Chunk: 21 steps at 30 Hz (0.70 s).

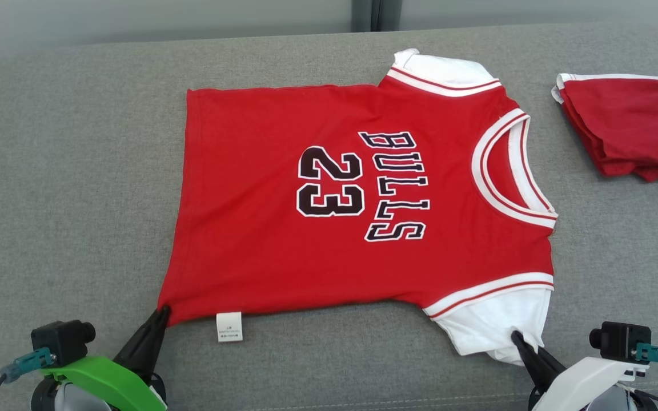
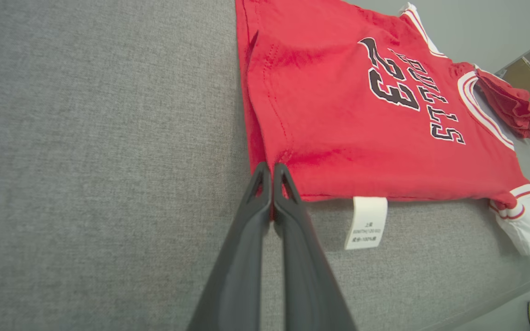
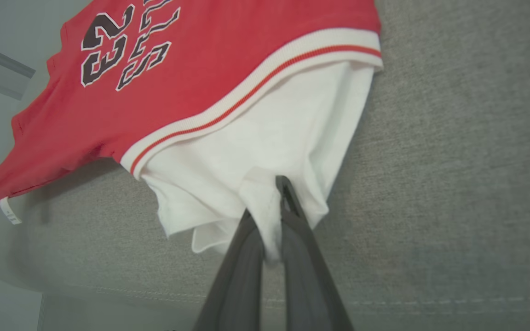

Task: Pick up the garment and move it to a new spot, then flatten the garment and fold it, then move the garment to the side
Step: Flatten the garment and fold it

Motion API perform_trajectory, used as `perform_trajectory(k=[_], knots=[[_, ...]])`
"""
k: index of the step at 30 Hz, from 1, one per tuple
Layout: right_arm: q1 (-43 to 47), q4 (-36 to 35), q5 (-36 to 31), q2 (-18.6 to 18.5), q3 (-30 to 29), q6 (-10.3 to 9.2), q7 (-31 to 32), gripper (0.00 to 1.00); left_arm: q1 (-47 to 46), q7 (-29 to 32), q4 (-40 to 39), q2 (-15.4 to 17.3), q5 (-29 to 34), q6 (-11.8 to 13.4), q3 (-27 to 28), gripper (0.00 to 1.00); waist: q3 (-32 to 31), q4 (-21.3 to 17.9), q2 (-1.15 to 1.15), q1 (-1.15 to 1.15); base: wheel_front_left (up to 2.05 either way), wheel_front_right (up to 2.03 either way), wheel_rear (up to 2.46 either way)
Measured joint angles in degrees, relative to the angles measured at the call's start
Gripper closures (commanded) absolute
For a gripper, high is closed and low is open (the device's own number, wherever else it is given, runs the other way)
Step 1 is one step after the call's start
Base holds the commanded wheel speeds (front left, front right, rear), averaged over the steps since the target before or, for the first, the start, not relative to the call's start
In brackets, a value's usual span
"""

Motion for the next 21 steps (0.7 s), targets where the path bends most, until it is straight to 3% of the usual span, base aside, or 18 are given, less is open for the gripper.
perform_trajectory(k=[1,3,4,5,6,8,9,21], knots=[[-0.01,0.24,-0.48,-0.04,0.15,0.00,0.00,1.00,0.03,0.00,0.23,-0.22,-0.24,0.00,0.01,0.93,0.00,-0.02,0.00,0.00,0.00,0.00,0.00],[-0.18,0.99,-1.18,0.04,0.74,0.01,-0.02,0.62,0.43,0.00,1.10,-1.19,-1.71,0.00,0.19,0.82,-0.03,-0.13,0.00,0.00,0.00,0.00,0.00],[-0.33,1.64,-1.54,0.18,1.14,0.01,-0.09,0.51,0.75,0.00,1.65,-1.72,-2.20,0.00,0.27,0.80,-0.07,-0.25,0.00,0.00,0.00,0.00,0.00],[-0.49,2.42,-2.13,0.20,1.69,0.01,-0.09,0.07,1.16,0.00,2.01,-2.08,-2.63,0.00,0.32,0.72,-0.13,-0.44,0.00,0.00,0.00,0.00,0.00],[-0.66,3.23,-2.93,0.12,2.24,0.00,-0.09,0.00,1.65,0.00,2.57,-2.30,-2.96,0.00,0.23,0.59,-0.21,-0.65,0.00,0.00,0.00,0.00,0.00],[-0.70,4.68,-4.19,0.02,2.52,-0.09,-0.26,0.00,1.98,0.58,3.81,-2.42,-2.93,0.01,-0.62,0.24,-0.51,-0.96,0.00,0.00,0.00,0.00,0.00],[-0.69,5.19,-4.59,0.02,2.53,-0.16,-0.34,0.00,1.98,0.58,4.04,-2.47,-2.85,0.02,-0.94,0.00,-0.72,-1.05,0.00,0.00,0.00,0.00,0.00],[-0.68,6.32,-7.97,0.09,3.28,-0.73,-4.47,0.00,1.98,-1.24,7.09,-2.80,0.11,2.43,-0.01,0.00,-3.12,-1.92,0.00,0.00,0.00,0.00,0.00]])
